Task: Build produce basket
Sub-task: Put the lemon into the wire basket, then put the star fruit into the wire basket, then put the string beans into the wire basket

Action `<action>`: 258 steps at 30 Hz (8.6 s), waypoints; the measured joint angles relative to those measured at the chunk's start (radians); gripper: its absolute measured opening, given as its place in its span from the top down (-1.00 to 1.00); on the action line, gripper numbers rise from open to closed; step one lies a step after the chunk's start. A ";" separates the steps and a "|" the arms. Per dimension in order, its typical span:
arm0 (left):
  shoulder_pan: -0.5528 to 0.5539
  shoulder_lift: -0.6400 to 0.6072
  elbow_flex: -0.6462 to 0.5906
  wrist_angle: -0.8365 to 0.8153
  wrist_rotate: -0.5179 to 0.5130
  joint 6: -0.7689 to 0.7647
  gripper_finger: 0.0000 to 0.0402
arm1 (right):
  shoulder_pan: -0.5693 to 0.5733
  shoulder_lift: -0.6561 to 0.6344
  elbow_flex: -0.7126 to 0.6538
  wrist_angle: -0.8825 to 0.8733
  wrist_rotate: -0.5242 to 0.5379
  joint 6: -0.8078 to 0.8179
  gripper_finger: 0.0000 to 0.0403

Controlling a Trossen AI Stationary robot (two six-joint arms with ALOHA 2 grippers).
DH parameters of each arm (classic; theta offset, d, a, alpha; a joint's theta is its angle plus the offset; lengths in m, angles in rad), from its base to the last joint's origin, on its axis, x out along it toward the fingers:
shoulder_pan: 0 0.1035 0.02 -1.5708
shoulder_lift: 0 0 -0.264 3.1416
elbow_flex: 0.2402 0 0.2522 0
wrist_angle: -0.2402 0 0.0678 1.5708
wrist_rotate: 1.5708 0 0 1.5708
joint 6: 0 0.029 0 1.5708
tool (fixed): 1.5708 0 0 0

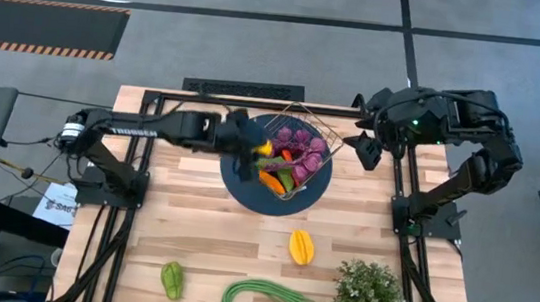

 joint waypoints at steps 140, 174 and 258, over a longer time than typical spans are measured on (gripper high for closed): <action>0.029 -0.439 -0.003 -0.458 -0.011 -0.093 -0.61 | 0.392 0.456 -0.664 0.453 -0.141 0.901 0.16; 0.029 -0.439 -0.003 -0.458 -0.007 -0.121 -0.61 | 0.389 0.533 -0.747 0.569 -0.173 0.867 0.40; 0.029 -0.439 -0.003 -0.509 -0.008 -0.174 -0.61 | -0.074 0.267 -0.476 0.537 -0.308 0.003 -0.23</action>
